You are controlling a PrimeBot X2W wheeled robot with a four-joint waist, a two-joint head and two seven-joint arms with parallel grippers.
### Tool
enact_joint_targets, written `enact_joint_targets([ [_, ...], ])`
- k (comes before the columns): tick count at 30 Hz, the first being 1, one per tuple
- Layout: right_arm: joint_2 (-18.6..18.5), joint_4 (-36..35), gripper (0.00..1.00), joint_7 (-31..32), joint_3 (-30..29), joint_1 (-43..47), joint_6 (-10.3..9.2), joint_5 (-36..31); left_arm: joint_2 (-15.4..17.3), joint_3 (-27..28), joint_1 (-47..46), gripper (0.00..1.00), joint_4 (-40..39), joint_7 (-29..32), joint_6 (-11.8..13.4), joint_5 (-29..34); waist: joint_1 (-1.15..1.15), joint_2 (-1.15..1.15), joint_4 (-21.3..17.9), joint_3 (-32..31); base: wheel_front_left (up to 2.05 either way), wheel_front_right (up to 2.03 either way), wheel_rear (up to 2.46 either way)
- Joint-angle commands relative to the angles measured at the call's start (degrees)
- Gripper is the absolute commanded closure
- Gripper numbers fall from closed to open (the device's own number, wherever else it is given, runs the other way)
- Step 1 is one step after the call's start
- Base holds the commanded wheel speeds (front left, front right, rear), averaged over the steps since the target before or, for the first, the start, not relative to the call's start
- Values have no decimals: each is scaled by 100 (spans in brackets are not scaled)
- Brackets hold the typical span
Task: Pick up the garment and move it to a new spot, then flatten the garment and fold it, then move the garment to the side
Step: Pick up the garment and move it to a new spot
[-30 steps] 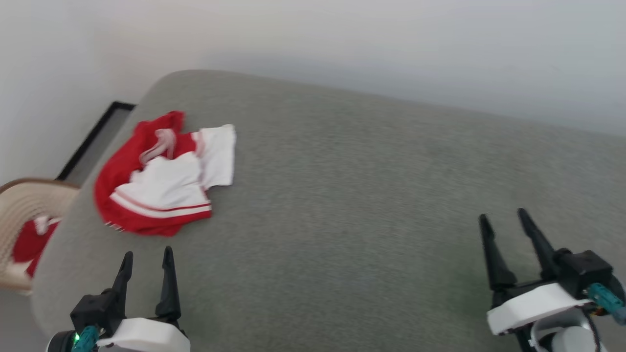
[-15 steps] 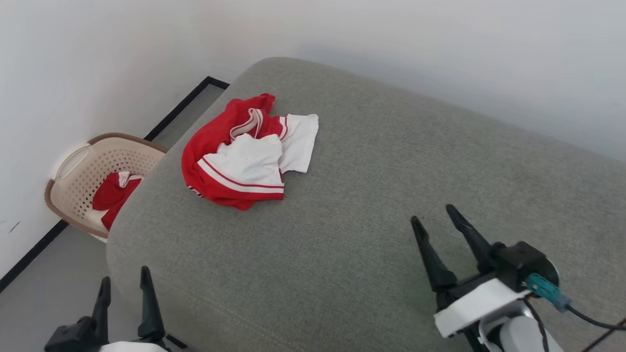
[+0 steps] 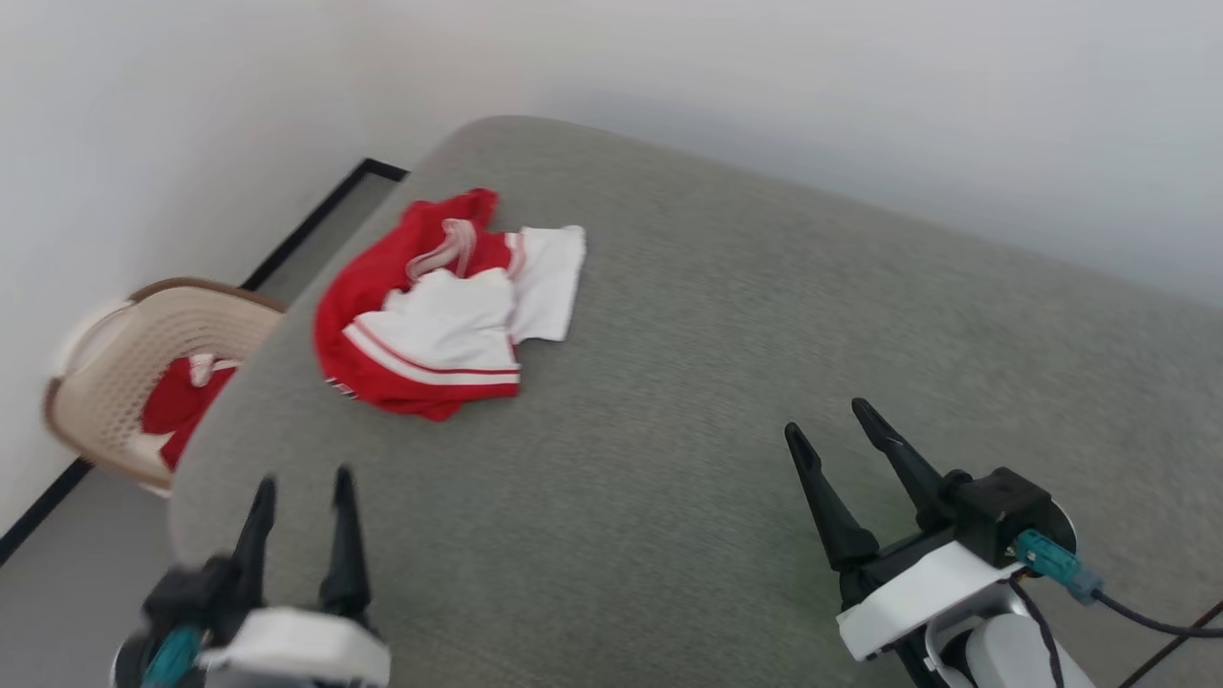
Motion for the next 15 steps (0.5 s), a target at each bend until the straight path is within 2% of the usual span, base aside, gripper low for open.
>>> enact_joint_targets([
  [1, -73, -24, 0, -29, -5, -51, -2, 22, 76, -85, -293, 0, 163, -12, -89, 98, 0, 0, -353, 249, 0, 0, 0],
  [5, -188, -62, 0, -29, 16, -160, -2, 44, 427, -299, -1249, 0, 1018, 16, -252, 32, 0, 0, -785, 542, 0, 0, 0],
  [7, -204, -96, 0, -29, 23, -243, -2, 66, 607, -294, -1752, 0, 1513, 165, -281, -263, 0, 0, -1050, 690, 0, 0, 0],
  [8, -204, -96, 0, -29, 23, -243, -2, 66, 607, -294, -1752, 0, 1513, 165, -281, -263, 0, 0, -1050, 690, 0, 0, 0],
  [15, -242, -198, 0, -29, 9, -468, -2, 96, 1658, -299, -3128, 0, 3103, 636, -295, -916, 0, 0, -1898, 1202, 0, 0, 0],
])
